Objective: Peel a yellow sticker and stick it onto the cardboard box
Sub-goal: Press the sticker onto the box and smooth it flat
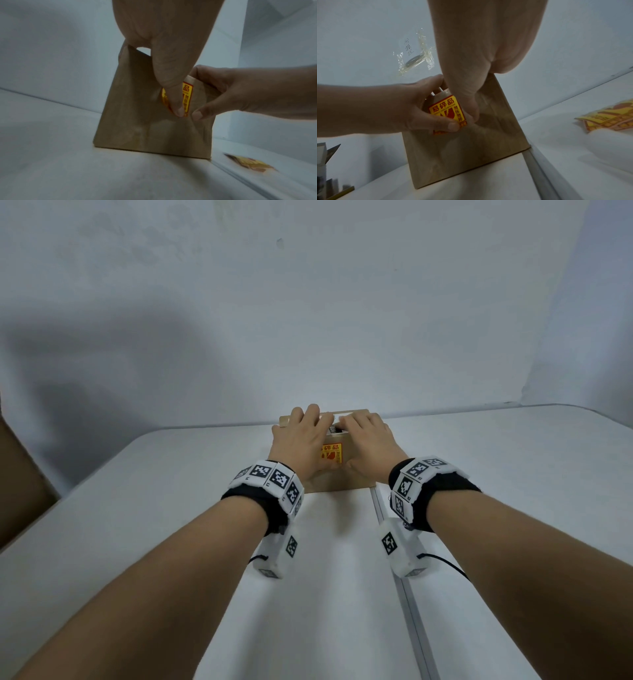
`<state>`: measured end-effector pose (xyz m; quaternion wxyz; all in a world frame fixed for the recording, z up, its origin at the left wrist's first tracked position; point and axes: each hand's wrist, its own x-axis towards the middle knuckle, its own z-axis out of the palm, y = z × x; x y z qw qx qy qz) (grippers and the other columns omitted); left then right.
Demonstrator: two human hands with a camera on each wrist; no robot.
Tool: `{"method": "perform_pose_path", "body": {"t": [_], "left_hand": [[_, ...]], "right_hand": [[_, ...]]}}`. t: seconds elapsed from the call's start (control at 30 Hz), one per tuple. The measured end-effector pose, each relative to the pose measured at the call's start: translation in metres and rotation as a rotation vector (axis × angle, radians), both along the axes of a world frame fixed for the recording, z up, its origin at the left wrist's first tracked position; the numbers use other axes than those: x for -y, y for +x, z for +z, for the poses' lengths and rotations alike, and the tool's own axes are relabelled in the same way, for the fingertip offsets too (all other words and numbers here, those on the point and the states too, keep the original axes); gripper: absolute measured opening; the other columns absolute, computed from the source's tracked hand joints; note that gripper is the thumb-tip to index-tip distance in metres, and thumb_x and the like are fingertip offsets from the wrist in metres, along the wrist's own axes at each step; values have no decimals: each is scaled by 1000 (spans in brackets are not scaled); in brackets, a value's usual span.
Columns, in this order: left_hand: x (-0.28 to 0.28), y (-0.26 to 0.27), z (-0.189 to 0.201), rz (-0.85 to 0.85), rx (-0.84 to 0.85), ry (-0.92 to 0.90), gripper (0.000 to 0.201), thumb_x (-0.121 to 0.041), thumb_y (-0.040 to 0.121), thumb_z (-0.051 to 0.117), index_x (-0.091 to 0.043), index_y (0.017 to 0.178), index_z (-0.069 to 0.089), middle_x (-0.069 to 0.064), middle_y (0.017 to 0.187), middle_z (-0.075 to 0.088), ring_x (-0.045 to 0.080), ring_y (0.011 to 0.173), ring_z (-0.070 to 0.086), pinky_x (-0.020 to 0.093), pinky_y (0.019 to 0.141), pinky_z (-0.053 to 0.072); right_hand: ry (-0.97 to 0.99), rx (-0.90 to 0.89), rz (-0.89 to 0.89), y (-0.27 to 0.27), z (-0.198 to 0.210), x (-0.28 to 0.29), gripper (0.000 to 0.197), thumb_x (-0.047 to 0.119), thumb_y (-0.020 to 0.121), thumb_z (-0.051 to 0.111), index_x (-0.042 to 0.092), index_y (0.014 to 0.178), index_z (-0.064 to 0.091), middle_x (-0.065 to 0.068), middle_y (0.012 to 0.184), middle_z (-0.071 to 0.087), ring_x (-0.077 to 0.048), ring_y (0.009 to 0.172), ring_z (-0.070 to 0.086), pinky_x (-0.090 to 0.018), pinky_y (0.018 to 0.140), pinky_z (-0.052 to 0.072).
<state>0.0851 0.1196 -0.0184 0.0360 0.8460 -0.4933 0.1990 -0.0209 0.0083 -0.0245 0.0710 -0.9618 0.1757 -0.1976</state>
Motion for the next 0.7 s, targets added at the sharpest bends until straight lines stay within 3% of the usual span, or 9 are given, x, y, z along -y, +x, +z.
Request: {"method": "perform_pose_path", "body": {"t": [0.3, 0.57, 0.7], "left_hand": [[-10, 9, 2, -77, 58, 85, 66, -50, 68, 73, -21, 116, 39, 0, 119, 41, 22, 107, 41, 40, 69, 48], [-17, 19, 6, -163, -14, 101, 60, -42, 70, 74, -21, 117, 44, -2, 118, 45, 22, 105, 41, 43, 75, 53], [-19, 21, 11, -212, -86, 84, 47, -30, 79, 67, -19, 121, 49, 0, 119, 48, 22, 104, 42, 31, 74, 43]], "right_hand": [[8, 15, -5, -4, 1, -6, 61, 20, 75, 68, 13, 130, 43, -6, 137, 42, -25, 130, 31, -37, 101, 34], [10, 27, -13, -5, 1, -8, 61, 19, 75, 67, 13, 130, 43, -6, 135, 42, -25, 129, 32, -36, 100, 34], [6, 33, -14, -6, 1, -8, 60, 17, 75, 67, 13, 130, 44, -6, 135, 43, -25, 128, 33, -36, 99, 34]]}}
